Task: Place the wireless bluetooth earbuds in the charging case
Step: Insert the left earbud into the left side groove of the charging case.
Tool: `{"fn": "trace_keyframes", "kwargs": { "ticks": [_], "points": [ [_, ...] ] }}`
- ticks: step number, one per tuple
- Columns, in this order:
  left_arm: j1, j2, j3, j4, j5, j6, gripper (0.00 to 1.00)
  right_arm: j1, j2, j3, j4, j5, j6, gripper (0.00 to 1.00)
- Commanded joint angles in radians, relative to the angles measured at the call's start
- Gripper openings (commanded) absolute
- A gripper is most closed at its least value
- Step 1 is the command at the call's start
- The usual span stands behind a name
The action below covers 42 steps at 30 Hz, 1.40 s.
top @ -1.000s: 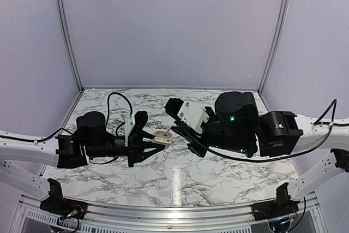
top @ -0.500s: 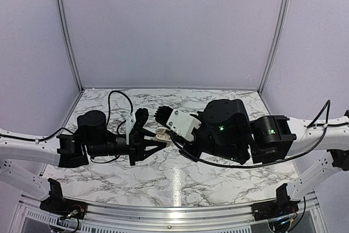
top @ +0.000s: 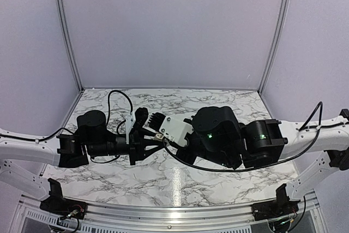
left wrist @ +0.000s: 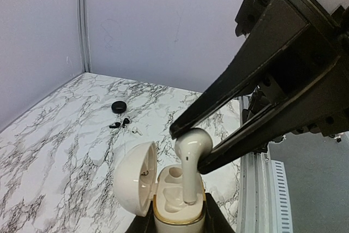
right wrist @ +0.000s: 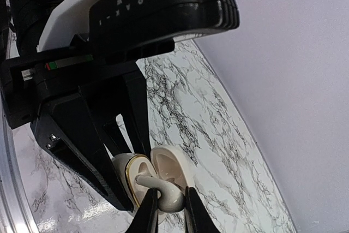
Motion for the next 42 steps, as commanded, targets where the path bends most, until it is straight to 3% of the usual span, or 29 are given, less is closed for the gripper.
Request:
{"fn": "trace_keyframes", "kwargs": {
  "ticks": [1, 31, 38, 42],
  "points": [
    [0.006, -0.004, 0.019, 0.050, 0.000, -0.002, 0.00, 0.011, 0.010, 0.056, 0.030, 0.047, -0.009, 0.09],
    [0.006, -0.012, 0.009, 0.064, -0.010, -0.007, 0.00, 0.057, 0.086, 0.072, 0.021, 0.115, -0.047, 0.09],
    [0.006, -0.027, -0.007, 0.080, -0.011, -0.007, 0.00, 0.057, 0.058, 0.070, 0.029, 0.083, -0.033, 0.23],
    [0.006, -0.038, -0.019, 0.097, -0.014, -0.005, 0.00, 0.057, 0.030, 0.065, 0.038, 0.061, -0.029, 0.25]
  ]
}}
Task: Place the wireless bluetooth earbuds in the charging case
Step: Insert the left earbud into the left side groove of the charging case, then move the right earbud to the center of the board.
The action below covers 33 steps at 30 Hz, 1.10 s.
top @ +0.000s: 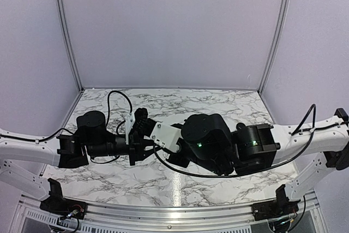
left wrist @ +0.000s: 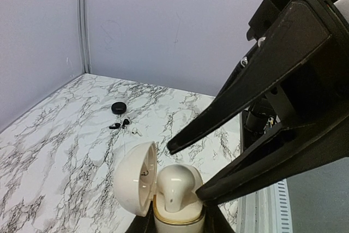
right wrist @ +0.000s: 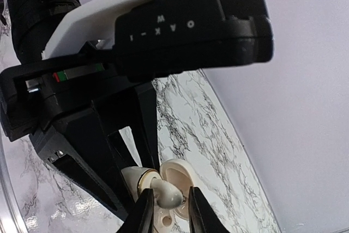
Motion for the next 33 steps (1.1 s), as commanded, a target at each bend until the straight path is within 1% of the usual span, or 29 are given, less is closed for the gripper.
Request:
{"fn": "trace_keyframes", "kwargs": {
  "ticks": [1, 6, 10, 15, 22, 29, 31, 33],
  "points": [
    [0.005, -0.037, -0.016, 0.094, -0.013, -0.004, 0.00, 0.014, -0.045, 0.030, 0.016, -0.053, 0.011, 0.25],
    [0.006, -0.042, -0.028, 0.120, -0.016, -0.005, 0.00, 0.014, -0.075, 0.014, 0.039, -0.120, 0.003, 0.25],
    [0.007, -0.053, -0.043, 0.142, -0.020, -0.003, 0.00, 0.014, -0.104, 0.000, 0.062, -0.158, 0.016, 0.30],
    [0.012, -0.064, -0.064, 0.168, -0.019, -0.002, 0.00, -0.006, -0.189, -0.032, 0.120, -0.202, 0.044, 0.34],
    [0.020, -0.088, -0.087, 0.217, -0.012, -0.005, 0.00, -0.121, -0.296, -0.109, 0.135, -0.361, 0.172, 0.33],
    [0.020, -0.096, -0.101, 0.267, 0.015, -0.005, 0.00, -0.154, -0.292, -0.134, 0.137, -0.448, 0.224, 0.29],
    [0.021, -0.103, -0.111, 0.286, 0.006, 0.000, 0.00, -0.202, -0.309, -0.150, 0.143, -0.494, 0.258, 0.29],
    [0.022, -0.110, -0.119, 0.293, -0.009, 0.003, 0.00, -0.287, -0.339, -0.177, 0.139, -0.538, 0.305, 0.30]
  ]
}}
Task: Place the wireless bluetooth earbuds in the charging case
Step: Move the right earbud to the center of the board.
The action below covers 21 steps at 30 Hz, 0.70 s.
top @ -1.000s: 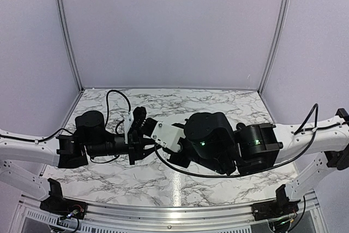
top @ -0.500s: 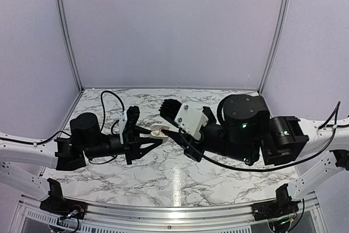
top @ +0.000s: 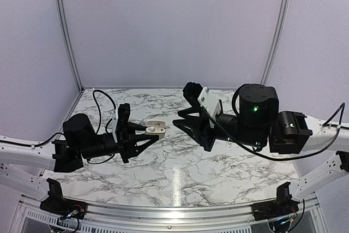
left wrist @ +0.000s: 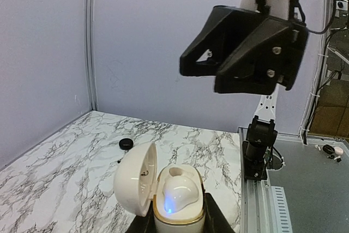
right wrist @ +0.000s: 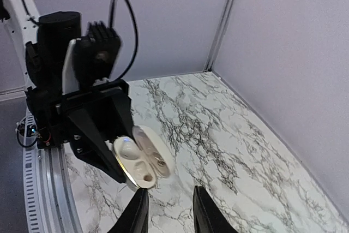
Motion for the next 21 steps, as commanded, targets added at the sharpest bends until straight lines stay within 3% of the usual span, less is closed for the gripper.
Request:
{"fn": "trace_keyframes", "kwargs": {
  "ticks": [1, 6, 13, 17, 21],
  "points": [
    [0.009, -0.036, -0.024, 0.077, -0.012, 0.002, 0.00, -0.171, -0.067, -0.047, 0.014, -0.126, 0.130, 0.31],
    [0.016, -0.049, -0.041, 0.077, -0.029, -0.011, 0.00, -0.485, -0.121, -0.147, -0.058, -0.288, 0.289, 0.33],
    [0.018, -0.046, -0.044, 0.077, -0.037, -0.013, 0.00, -0.820, -0.040, -0.259, -0.212, -0.393, 0.317, 0.32],
    [0.018, -0.041, -0.046, 0.077, -0.034, -0.016, 0.00, -0.921, -0.007, -0.397, -0.126, -0.454, 0.356, 0.32],
    [0.019, -0.047, -0.051, 0.077, -0.033, -0.018, 0.00, -0.924, 0.078, -0.405, -0.147, -0.396, 0.321, 0.31]
  ]
}}
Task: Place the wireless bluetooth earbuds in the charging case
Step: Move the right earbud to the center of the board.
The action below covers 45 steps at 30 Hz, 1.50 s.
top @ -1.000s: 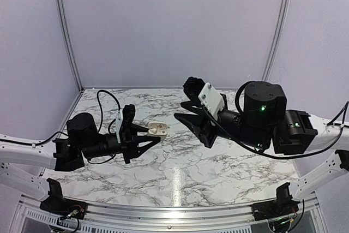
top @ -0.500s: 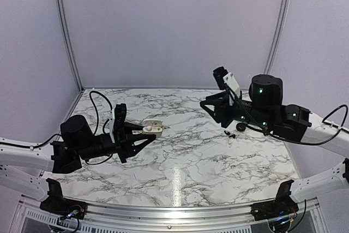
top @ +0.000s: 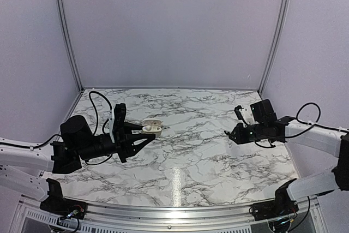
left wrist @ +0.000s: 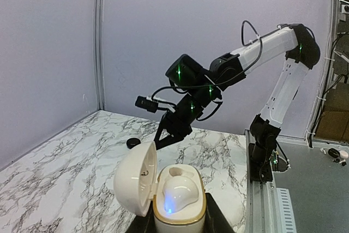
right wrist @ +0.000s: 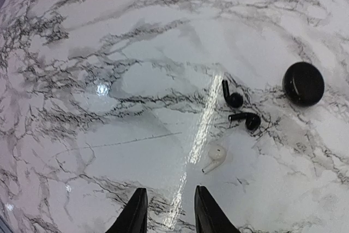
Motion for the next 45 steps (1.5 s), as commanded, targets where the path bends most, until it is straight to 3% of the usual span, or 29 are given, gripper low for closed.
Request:
{"fn": "trace_keyframes", "kwargs": {
  "ticks": [1, 9, 38, 45],
  "points": [
    [0.007, -0.019, -0.018, 0.054, -0.006, -0.010, 0.00, -0.004, 0.082, 0.023, -0.010, 0.005, -0.012, 0.31],
    [0.008, -0.016, -0.017, 0.054, -0.004, -0.013, 0.00, -0.004, 0.205, 0.084, -0.035, 0.116, -0.053, 0.30],
    [0.010, -0.010, -0.022, 0.054, -0.005, -0.011, 0.00, -0.007, 0.407, 0.149, 0.010, 0.200, -0.091, 0.35],
    [0.013, -0.017, -0.027, 0.054, -0.004, -0.012, 0.00, -0.007, 0.428, 0.145, 0.021, 0.166, -0.100, 0.28]
  ]
}}
